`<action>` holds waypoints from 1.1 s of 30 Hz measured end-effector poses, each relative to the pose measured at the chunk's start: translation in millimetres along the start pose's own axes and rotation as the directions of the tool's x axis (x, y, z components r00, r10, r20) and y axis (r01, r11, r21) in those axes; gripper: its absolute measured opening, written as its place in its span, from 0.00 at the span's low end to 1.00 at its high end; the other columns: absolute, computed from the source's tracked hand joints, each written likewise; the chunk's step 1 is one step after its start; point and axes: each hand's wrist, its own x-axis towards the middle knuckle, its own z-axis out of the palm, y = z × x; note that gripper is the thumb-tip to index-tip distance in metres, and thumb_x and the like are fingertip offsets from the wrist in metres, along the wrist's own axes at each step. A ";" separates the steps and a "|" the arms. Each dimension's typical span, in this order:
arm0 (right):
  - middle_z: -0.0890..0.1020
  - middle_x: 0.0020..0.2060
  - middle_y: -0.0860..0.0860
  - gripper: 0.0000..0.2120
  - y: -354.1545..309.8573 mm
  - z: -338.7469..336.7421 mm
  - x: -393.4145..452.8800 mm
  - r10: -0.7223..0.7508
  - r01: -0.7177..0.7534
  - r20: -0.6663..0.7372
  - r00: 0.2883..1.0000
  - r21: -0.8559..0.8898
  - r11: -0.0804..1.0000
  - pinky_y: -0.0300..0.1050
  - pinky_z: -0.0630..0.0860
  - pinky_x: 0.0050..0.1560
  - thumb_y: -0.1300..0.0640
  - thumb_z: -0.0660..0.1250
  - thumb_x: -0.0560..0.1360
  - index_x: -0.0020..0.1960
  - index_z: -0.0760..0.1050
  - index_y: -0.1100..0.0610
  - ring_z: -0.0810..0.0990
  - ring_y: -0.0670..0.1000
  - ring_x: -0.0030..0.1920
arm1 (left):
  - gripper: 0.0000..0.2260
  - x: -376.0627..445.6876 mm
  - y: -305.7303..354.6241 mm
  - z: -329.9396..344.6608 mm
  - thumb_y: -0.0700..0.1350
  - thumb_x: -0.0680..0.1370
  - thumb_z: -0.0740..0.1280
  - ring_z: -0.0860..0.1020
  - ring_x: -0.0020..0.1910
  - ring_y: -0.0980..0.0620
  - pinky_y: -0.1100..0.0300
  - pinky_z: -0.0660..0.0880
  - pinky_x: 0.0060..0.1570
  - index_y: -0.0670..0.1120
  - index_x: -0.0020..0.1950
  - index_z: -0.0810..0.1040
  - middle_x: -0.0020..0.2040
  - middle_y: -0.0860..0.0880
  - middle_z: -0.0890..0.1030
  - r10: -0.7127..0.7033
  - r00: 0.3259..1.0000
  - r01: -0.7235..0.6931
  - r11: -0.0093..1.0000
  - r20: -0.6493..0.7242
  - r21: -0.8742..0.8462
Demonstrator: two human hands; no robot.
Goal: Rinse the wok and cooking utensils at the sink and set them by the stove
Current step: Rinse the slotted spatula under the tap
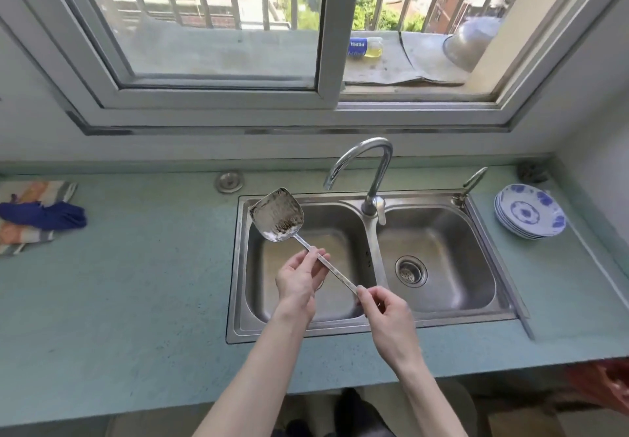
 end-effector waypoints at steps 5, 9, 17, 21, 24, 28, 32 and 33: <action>0.81 0.32 0.52 0.15 10.6 -7.1 31.5 0.030 -0.033 0.079 0.996 0.046 0.998 0.41 0.71 0.38 0.48 0.69 0.82 0.39 0.81 0.52 0.74 0.43 0.31 | 0.10 26.3 -10.9 16.8 0.33 0.79 0.71 0.86 0.37 0.48 0.53 0.84 0.48 0.35 0.60 0.76 0.40 0.42 0.86 0.006 0.999 -0.007 1.000 -0.051 -0.001; 0.80 0.31 0.48 0.14 28.4 -19.0 67.5 0.073 -0.094 0.215 0.974 0.086 0.992 0.45 0.75 0.40 0.50 0.69 0.82 0.40 0.82 0.53 0.76 0.44 0.32 | 0.07 40.6 -20.1 32.1 0.33 0.79 0.70 0.86 0.38 0.49 0.48 0.82 0.56 0.37 0.57 0.77 0.41 0.42 0.86 0.030 0.993 -0.030 1.000 -0.117 0.007; 0.83 0.33 0.47 0.12 57.1 -35.7 127.4 0.096 -0.119 0.359 0.928 0.043 0.992 0.47 0.77 0.45 0.50 0.69 0.82 0.41 0.83 0.53 0.78 0.44 0.35 | 0.09 71.1 -43.1 56.8 0.31 0.79 0.69 0.84 0.41 0.45 0.52 0.83 0.49 0.34 0.59 0.77 0.46 0.38 0.84 0.052 0.965 -0.062 0.997 -0.258 -0.034; 0.83 0.33 0.47 0.11 64.8 -38.8 149.8 0.082 -0.108 0.424 0.902 0.038 0.993 0.41 0.76 0.42 0.52 0.70 0.81 0.42 0.84 0.54 0.78 0.44 0.34 | 0.09 86.5 -50.9 64.0 0.30 0.79 0.69 0.85 0.36 0.48 0.56 0.85 0.44 0.34 0.59 0.77 0.44 0.38 0.84 0.074 0.947 -0.095 0.994 -0.313 -0.052; 0.83 0.33 0.47 0.14 73.8 -39.8 165.2 0.111 -0.148 0.460 0.881 0.045 0.988 0.45 0.77 0.43 0.50 0.68 0.82 0.42 0.83 0.56 0.79 0.46 0.34 | 0.11 96.0 -55.0 61.5 0.31 0.79 0.69 0.85 0.36 0.48 0.56 0.85 0.41 0.33 0.61 0.77 0.44 0.38 0.84 0.073 0.935 -0.100 0.993 -0.347 -0.062; 0.85 0.43 0.50 0.13 78.3 -35.2 192.1 0.221 -0.272 0.352 0.910 0.102 0.957 0.49 0.80 0.46 0.46 0.66 0.83 0.52 0.80 0.56 0.83 0.50 0.40 | 0.13 111.7 -53.3 53.1 0.31 0.79 0.69 0.84 0.37 0.48 0.56 0.84 0.41 0.31 0.63 0.76 0.44 0.39 0.84 0.083 0.926 -0.109 0.993 -0.368 -0.049; 0.78 0.59 0.52 0.21 79.4 -29.5 235.0 0.320 -0.350 0.214 0.923 0.117 0.930 0.53 0.81 0.55 0.42 0.63 0.84 0.68 0.67 0.55 0.83 0.53 0.49 | 0.14 119.7 -50.3 47.9 0.30 0.79 0.68 0.84 0.37 0.47 0.58 0.84 0.38 0.29 0.65 0.75 0.44 0.38 0.84 0.078 0.927 -0.100 0.994 -0.367 -0.041; 0.78 0.58 0.52 0.21 76.7 -27.4 245.1 0.339 -0.373 0.211 0.917 0.150 0.916 0.51 0.80 0.51 0.41 0.63 0.84 0.68 0.67 0.55 0.82 0.52 0.48 | 0.14 121.3 -50.1 46.9 0.29 0.79 0.68 0.84 0.36 0.48 0.58 0.84 0.37 0.29 0.65 0.75 0.44 0.38 0.84 0.080 0.927 -0.103 0.994 -0.366 -0.044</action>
